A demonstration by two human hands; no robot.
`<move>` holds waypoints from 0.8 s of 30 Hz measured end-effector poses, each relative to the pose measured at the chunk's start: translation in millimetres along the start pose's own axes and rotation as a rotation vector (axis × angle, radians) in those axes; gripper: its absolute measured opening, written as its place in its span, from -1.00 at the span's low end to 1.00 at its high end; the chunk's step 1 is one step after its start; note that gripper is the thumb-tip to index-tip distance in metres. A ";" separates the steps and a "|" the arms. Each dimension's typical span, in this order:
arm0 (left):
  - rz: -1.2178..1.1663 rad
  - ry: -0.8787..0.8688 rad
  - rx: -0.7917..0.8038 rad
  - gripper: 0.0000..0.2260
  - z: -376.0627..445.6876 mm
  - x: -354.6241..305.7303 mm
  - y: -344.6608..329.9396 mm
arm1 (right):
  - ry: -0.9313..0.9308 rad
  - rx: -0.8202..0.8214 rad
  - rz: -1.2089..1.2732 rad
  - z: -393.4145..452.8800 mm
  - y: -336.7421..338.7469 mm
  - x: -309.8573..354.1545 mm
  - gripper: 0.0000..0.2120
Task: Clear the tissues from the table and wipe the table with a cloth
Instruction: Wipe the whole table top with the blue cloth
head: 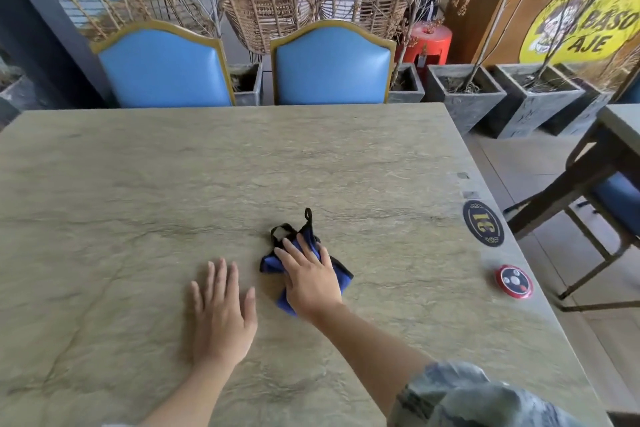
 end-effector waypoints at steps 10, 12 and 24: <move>0.023 0.018 0.017 -0.36 -0.6 -2.2 -6.2 | -0.553 -0.230 -0.130 -58.0 86.8 -197.9 -0.62; 0.038 0.019 0.023 -0.38 1.0 -2.4 -6.5 | -0.672 -0.240 -0.112 -42.6 88.4 -208.0 -0.60; 0.060 0.003 0.045 -0.39 1.7 -1.2 -4.4 | -0.106 0.022 -0.087 79.4 3.2 -23.2 -0.54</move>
Point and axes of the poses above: each hand's wrist, its own z-axis towards the middle knuckle, its own y-axis out of the back of the hand, x = y × z, the point moved 8 cm from there along z, towards the middle knuckle, and after that the axes turned 7 degrees about y, right-handed, at the moved point
